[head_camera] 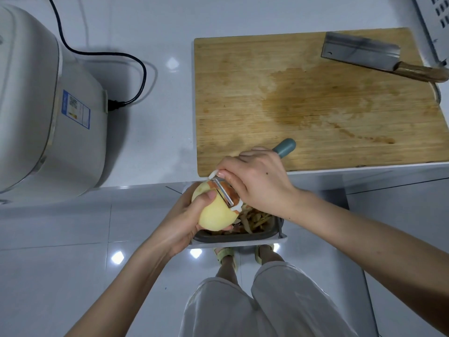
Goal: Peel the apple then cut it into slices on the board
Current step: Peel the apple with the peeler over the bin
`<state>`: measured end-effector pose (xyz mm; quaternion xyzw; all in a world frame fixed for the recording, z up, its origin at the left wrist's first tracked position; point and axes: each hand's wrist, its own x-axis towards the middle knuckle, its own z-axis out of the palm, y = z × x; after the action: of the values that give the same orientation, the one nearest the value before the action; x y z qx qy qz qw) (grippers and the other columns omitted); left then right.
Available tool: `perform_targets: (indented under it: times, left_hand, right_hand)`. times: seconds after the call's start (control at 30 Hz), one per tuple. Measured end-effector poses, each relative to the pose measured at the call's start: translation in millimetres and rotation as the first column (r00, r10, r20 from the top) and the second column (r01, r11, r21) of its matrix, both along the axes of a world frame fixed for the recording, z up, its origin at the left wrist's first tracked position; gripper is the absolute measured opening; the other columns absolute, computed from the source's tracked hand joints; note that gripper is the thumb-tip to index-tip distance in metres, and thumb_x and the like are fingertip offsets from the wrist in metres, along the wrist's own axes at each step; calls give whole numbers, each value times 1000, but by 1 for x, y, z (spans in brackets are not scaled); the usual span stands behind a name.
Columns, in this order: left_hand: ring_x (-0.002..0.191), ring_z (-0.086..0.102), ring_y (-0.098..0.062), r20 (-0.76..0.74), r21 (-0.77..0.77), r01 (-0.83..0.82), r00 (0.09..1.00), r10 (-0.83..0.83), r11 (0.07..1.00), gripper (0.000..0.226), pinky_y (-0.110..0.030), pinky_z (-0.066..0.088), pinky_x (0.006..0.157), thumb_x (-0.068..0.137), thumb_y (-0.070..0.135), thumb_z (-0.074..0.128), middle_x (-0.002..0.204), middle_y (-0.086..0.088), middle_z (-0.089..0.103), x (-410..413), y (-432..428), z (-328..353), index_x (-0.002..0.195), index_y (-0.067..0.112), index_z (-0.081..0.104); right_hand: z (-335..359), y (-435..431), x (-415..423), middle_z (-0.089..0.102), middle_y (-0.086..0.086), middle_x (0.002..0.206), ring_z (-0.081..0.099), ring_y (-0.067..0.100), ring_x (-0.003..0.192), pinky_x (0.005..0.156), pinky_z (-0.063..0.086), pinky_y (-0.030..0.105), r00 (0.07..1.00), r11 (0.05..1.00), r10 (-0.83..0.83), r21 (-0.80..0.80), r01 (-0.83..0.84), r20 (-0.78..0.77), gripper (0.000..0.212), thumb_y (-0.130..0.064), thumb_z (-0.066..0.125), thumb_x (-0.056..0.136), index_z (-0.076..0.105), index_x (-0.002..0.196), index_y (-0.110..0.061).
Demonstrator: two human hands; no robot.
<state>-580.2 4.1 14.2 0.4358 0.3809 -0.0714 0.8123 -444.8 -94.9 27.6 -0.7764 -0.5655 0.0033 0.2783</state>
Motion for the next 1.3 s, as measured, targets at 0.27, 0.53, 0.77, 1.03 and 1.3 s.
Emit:
perform_targets:
  times: [0.27,0.53,0.77,1.03,1.3]
  left_hand:
    - [103,62,-36,12,-98,-165,986,167,981,41,-54,55,77,78,34,52,111,-16,64,1,11,-2,113,14,56]
    - [84,69,-22,18,0,-173,985,173,985,36,-37,58,57,86,34,45,111,-17,62,4,4,4,114,13,55]
    - [82,68,-20,-10,99,-183,983,185,978,26,-30,56,53,98,26,36,107,-15,63,3,-2,5,108,16,58]
    - [63,66,-35,69,-304,-65,993,91,950,57,-32,55,45,73,48,42,85,-22,69,10,9,27,109,6,57]
    - [51,61,-33,-68,-497,137,978,-196,857,58,-20,46,35,72,51,43,74,-27,64,9,15,15,82,1,72]
  right_hand:
    - [-24,-26,6,60,-4,50,56,18,43,50,41,22,976,979,-171,-138,153,-132,32,-27,40,88,69,78,-17]
    - [0,-14,-12,61,-4,51,56,18,44,46,39,23,965,974,-227,-3,229,-130,29,-27,43,89,68,80,-15]
    - [-2,-13,-12,62,-3,55,58,18,48,51,42,23,980,981,-193,13,194,-56,27,-21,46,89,67,75,-11]
    - [-19,-25,9,63,-3,55,61,18,48,52,47,26,982,982,-186,-54,183,-39,28,-23,45,89,69,78,-13]
    - [6,-14,5,65,-1,60,61,18,55,56,44,26,1000,993,8,114,-11,27,24,-22,52,90,70,81,-11]
